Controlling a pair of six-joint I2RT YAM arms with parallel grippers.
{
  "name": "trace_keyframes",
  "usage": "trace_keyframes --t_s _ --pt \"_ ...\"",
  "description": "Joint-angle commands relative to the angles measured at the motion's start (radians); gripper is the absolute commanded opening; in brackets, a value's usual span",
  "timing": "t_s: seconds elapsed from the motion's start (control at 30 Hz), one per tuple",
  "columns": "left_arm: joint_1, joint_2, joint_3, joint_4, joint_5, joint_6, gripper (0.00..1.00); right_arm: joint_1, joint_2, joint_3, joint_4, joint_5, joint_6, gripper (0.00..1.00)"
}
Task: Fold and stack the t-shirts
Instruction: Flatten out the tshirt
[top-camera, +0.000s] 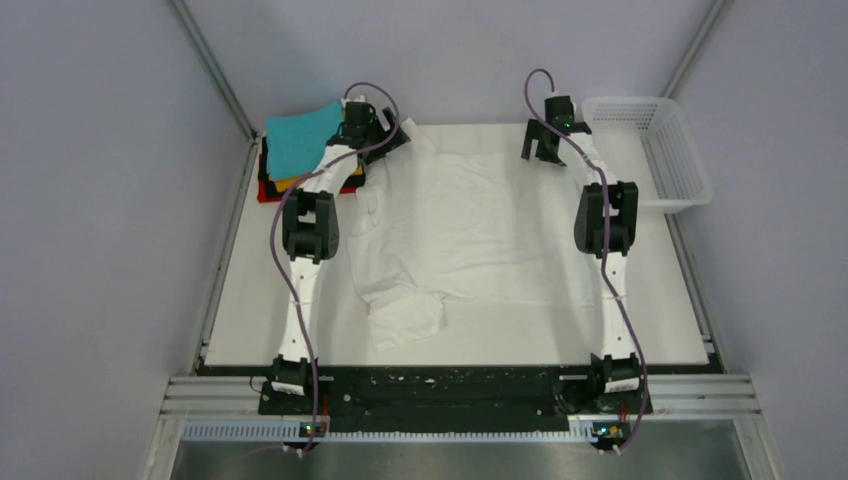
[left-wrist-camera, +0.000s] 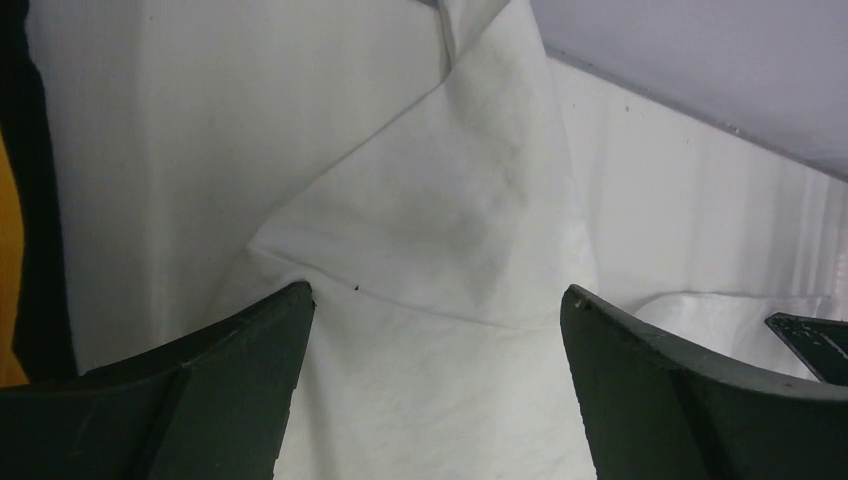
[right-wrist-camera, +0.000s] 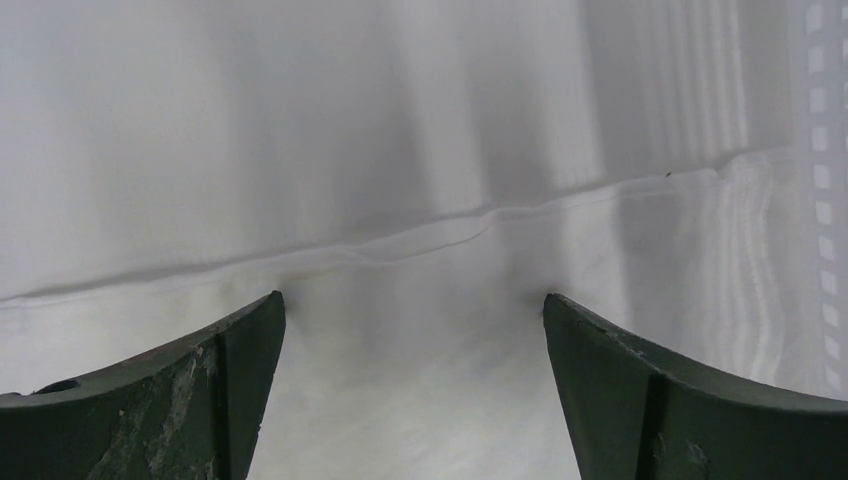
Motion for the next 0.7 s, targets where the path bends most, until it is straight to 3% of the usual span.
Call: trace_keyframes --t_s 0.0,0.23,0.43,0.53,0.67 --pt "0.023 0.084 0.094 0.038 0.003 -0.013 0.99 -0.010 0.061 0.041 0.004 -0.083 -0.015 0.99" --pt "0.029 0.058 0.177 0.128 0.067 -0.026 0.99 -0.006 0.009 0.088 0.043 -0.159 -0.063 0.99" --pt "0.024 -0.154 0.114 0.080 0.097 0.051 0.99 0.038 -0.193 0.033 0.015 -0.126 -0.136 0.99" --pt "0.011 -0.316 -0.009 0.055 0.116 0.106 0.99 0.089 -0.351 -0.105 0.000 -0.075 -0.151 0.99" --pt "-0.009 -0.575 -0.283 0.034 0.109 0.168 0.99 0.146 -0.614 -0.441 -0.002 0.006 -0.083 0.99"
